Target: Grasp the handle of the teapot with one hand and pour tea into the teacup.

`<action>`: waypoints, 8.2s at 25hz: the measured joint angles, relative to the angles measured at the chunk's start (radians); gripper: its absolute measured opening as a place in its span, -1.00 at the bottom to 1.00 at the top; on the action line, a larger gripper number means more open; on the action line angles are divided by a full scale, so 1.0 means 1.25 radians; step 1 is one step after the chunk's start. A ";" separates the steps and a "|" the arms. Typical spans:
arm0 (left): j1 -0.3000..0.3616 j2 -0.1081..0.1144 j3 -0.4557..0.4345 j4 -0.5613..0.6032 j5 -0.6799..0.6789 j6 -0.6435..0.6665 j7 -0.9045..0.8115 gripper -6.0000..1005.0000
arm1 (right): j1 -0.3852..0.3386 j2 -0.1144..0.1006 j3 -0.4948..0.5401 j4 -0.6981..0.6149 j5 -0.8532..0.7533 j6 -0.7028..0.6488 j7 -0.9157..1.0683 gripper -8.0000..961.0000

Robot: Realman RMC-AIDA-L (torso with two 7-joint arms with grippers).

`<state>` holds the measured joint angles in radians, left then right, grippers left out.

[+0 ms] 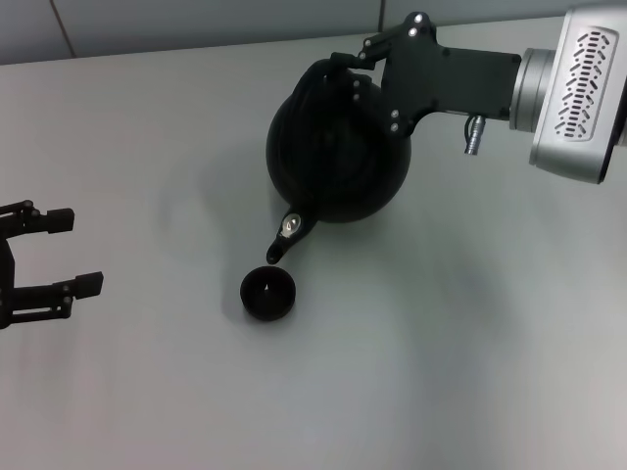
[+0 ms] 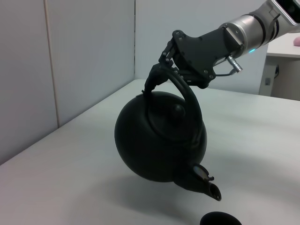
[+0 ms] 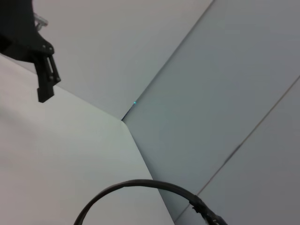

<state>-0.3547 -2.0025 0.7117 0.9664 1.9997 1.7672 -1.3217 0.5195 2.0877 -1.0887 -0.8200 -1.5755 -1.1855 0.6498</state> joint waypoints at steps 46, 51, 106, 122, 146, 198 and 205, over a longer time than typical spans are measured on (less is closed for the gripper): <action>-0.002 -0.003 0.006 -0.006 0.000 -0.031 0.002 0.62 | -0.049 0.001 -0.114 -0.140 0.000 0.032 0.001 -0.85; -0.002 -0.003 0.006 -0.007 0.000 -0.031 0.004 0.62 | -0.053 0.001 -0.119 -0.145 0.000 0.038 0.000 -0.85; 0.001 -0.008 0.007 -0.011 0.002 -0.032 0.008 0.62 | -0.128 -0.006 -0.123 0.268 0.682 0.043 0.114 -0.85; -0.006 -0.015 0.007 -0.011 0.036 -0.028 0.009 0.62 | -0.122 -0.007 -0.128 0.277 0.607 0.114 0.131 -0.85; -0.019 -0.020 0.007 -0.005 0.036 -0.029 0.002 0.62 | -0.077 -0.005 -0.128 0.259 0.492 0.228 0.098 -0.85; -0.020 -0.035 0.004 -0.002 0.025 -0.019 -0.012 0.62 | -0.186 -0.001 -0.128 0.153 0.472 0.092 0.096 0.42; -0.021 -0.035 -0.002 -0.003 -0.005 0.043 -0.013 0.62 | -0.221 -0.010 -0.118 0.126 0.368 -0.129 0.138 0.42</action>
<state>-0.3814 -2.0467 0.7094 0.9630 1.9929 1.8214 -1.3377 0.2436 2.0752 -1.2357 -0.6621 -1.1151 -1.3466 0.8222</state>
